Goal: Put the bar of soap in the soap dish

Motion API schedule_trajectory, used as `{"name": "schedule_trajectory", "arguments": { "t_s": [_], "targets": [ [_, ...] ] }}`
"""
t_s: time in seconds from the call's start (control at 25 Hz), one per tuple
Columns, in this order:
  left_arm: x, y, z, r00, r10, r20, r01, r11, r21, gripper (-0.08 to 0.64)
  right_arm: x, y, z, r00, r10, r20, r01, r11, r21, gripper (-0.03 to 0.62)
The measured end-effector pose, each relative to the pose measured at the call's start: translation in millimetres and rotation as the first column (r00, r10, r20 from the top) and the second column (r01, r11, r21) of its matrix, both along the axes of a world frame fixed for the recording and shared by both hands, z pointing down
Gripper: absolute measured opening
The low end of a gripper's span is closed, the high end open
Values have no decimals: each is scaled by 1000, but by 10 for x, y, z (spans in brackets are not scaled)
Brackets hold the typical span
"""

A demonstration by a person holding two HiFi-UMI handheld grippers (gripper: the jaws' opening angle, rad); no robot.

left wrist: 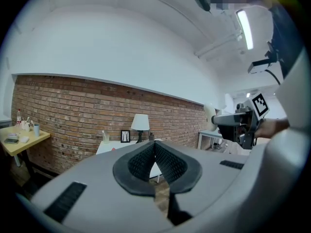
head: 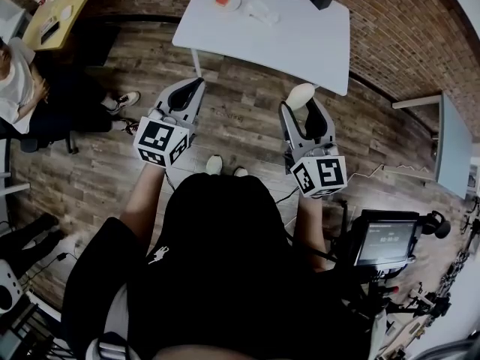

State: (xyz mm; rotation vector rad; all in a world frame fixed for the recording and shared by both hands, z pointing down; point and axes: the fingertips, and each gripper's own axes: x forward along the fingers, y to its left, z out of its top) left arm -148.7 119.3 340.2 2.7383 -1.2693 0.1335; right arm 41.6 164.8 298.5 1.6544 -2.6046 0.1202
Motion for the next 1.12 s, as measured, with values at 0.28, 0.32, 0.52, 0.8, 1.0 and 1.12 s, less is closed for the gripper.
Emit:
{"name": "schedule_trajectory", "arguments": {
  "t_s": [0.28, 0.32, 0.52, 0.8, 1.0, 1.12],
  "targets": [
    [-16, -31, -31, 1000, 27, 0, -27, 1000, 8, 6, -13, -2, -11, 1000, 27, -5, -27, 1000, 0, 253],
    [-13, -40, -25, 1000, 30, -1, -30, 1000, 7, 6, -2, -3, -13, 999, 32, -5, -32, 999, 0, 253],
    [63, -49, -20, 998, 56, -5, -56, 998, 5, 6, 78, 17, -27, 998, 55, -7, -55, 998, -1, 253],
    [80, 11, 35, 997, 82, -9, -82, 997, -3, 6, 91, 100, 13, 997, 75, -10, -75, 997, -13, 253],
    [75, 61, 82, 995, 98, -11, -98, 995, -13, 6, 90, 163, 47, 996, 91, -12, -91, 996, -22, 253],
    [50, 79, 91, 995, 104, -9, -104, 994, -14, 6, 70, 176, 63, 996, 93, -10, -93, 995, -25, 253]
  ]
}}
